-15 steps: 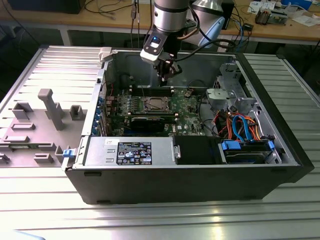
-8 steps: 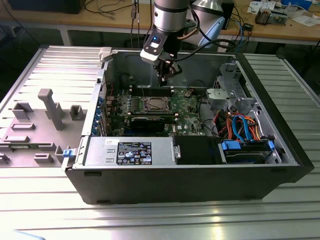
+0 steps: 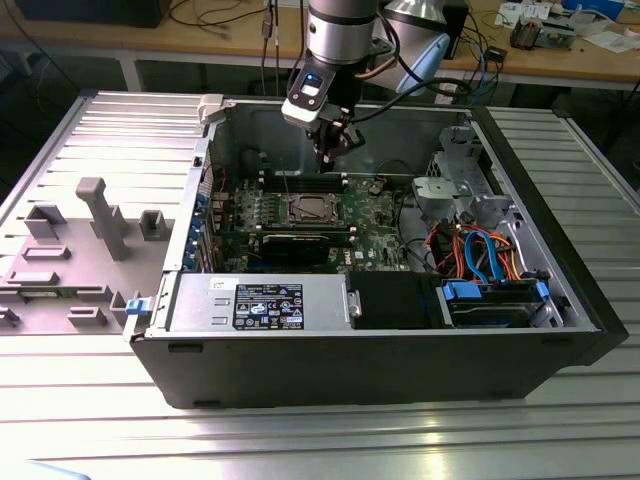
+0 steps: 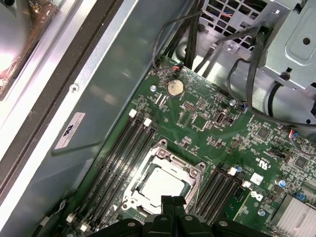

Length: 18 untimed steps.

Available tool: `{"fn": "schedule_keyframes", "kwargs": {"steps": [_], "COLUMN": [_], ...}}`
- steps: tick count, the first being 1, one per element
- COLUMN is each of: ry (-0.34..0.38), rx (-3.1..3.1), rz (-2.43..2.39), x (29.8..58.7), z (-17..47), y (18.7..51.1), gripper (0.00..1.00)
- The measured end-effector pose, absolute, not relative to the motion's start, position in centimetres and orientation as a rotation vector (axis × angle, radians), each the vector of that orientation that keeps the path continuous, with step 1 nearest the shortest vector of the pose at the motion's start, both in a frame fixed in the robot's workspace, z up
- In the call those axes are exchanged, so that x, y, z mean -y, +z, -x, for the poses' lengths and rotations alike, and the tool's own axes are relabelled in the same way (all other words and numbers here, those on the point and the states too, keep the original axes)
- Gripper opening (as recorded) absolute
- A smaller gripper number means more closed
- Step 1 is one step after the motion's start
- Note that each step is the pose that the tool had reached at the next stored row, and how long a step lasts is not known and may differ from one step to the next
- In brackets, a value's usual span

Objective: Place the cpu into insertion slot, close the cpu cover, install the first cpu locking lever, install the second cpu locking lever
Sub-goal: 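Install the first cpu locking lever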

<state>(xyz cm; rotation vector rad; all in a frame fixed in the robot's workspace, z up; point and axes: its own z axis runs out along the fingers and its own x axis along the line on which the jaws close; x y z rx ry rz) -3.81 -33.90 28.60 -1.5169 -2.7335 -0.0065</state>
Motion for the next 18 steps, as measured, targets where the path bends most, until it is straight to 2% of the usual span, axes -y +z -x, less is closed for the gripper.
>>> {"fn": "schedule_keyframes", "kwargs": {"steps": [18], "ry": [-0.003], "rx": [2.913], "rz": [1.133], "x": [33.91], "z": [4.18], "y": [28.59], "gripper": [0.11]}}
